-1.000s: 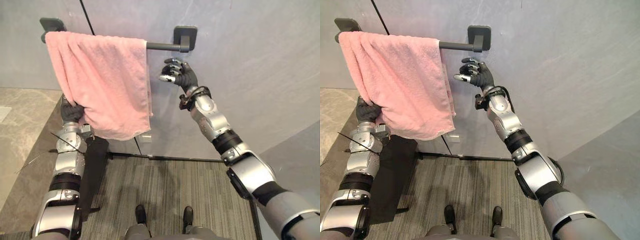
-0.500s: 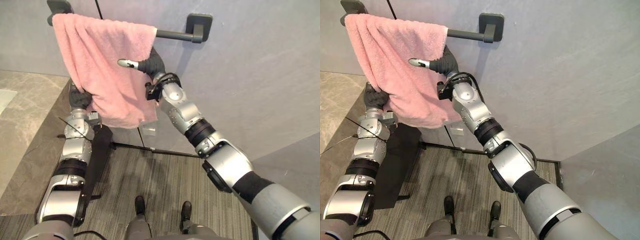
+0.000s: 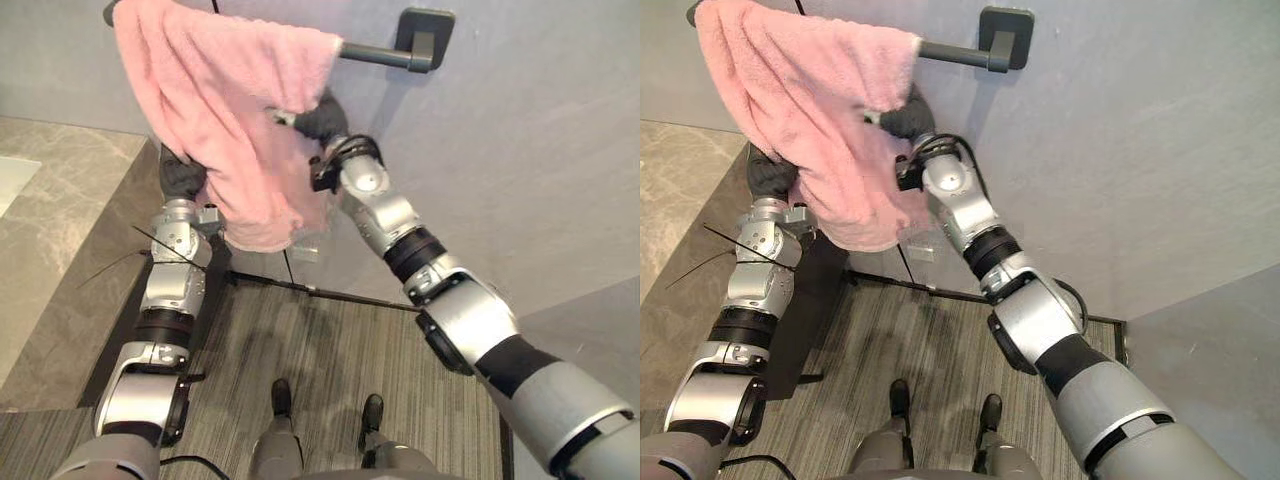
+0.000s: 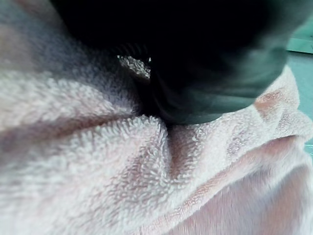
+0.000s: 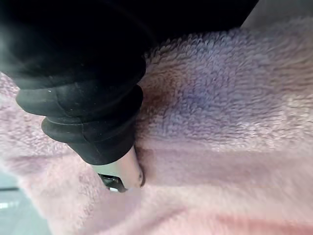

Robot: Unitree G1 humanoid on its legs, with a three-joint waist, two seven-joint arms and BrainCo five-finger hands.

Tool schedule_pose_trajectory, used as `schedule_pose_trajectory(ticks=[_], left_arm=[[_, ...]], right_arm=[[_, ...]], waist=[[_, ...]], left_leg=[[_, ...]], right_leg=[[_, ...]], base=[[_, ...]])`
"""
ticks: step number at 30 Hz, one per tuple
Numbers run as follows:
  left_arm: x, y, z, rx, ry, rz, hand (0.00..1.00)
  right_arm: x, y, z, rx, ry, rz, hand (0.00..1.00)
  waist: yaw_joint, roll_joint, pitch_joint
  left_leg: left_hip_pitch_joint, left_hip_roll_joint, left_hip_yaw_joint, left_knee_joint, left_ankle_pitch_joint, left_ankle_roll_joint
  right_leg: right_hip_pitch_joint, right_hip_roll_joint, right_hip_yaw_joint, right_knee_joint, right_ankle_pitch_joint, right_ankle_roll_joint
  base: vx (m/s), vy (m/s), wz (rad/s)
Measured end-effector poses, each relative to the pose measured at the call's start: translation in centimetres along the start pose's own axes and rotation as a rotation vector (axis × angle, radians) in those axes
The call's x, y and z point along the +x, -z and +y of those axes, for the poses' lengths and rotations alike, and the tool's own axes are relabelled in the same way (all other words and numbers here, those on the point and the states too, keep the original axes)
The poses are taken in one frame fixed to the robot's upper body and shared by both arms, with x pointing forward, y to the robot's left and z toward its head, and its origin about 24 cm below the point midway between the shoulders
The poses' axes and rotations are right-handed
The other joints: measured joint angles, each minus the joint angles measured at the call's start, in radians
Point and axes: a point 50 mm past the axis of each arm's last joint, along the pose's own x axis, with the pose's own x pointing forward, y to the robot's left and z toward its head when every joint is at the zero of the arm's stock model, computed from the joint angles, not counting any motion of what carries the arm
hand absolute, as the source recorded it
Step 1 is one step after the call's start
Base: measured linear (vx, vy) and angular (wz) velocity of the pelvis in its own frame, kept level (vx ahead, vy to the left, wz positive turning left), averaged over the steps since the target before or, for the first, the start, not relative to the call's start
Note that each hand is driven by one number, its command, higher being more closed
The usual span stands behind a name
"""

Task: Organize washtable

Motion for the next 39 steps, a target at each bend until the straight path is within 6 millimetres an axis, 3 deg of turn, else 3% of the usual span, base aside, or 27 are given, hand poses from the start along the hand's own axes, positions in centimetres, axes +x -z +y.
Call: schedule_pose_trajectory(ticks=[11,33,34,35,39], left_arm=[[-0.5,0.2,0.3,0.001,0.015,0.005,1.00],[-0.4,2.5,3.2,-0.009,-0.120,0.115,1.00],[-0.3,2.6,3.2,-0.008,-0.124,0.122,1.00],[-0.2,2.7,3.3,-0.009,-0.131,0.129,0.00],[-0.5,3.4,5.6,-0.035,-0.230,0.169,0.00]], right_arm=[[-0.5,0.9,-1.5,0.013,0.050,0.014,1.00],[-1.6,2.0,0.3,-0.021,-0.065,0.002,1.00],[-1.6,2.0,0.3,-0.020,-0.066,0.002,0.00],[-1.7,2.1,0.3,-0.019,-0.066,0.002,0.00],[-1.8,2.4,0.6,0.011,-0.097,0.013,0.00]], waist=[[-0.001,0.001,0.001],[-0.006,-0.001,-0.001],[-0.006,-0.002,-0.001],[-0.004,-0.002,-0.001],[-0.009,-0.016,-0.002]], left_leg=[[0.022,0.002,0.026,0.000,0.000,0.000],[0.049,0.004,0.054,-0.001,-0.001,0.000],[0.050,0.004,0.059,-0.001,-0.001,0.000],[0.052,0.004,0.063,-0.001,-0.001,0.000],[0.066,0.006,0.086,-0.001,-0.003,-0.003]], right_leg=[[0.009,0.000,0.024,0.000,0.001,0.000],[0.016,0.001,0.055,0.000,0.002,0.000],[0.016,0.001,0.057,0.000,0.002,0.001],[0.016,0.001,0.060,0.000,0.003,0.001],[0.016,0.002,0.084,0.000,0.006,0.002]], base=[[-0.01,0.016,-0.05],[0.00,0.010,-0.04],[-0.01,0.017,-0.04],[0.00,0.021,-0.10],[0.00,0.016,-0.17]])
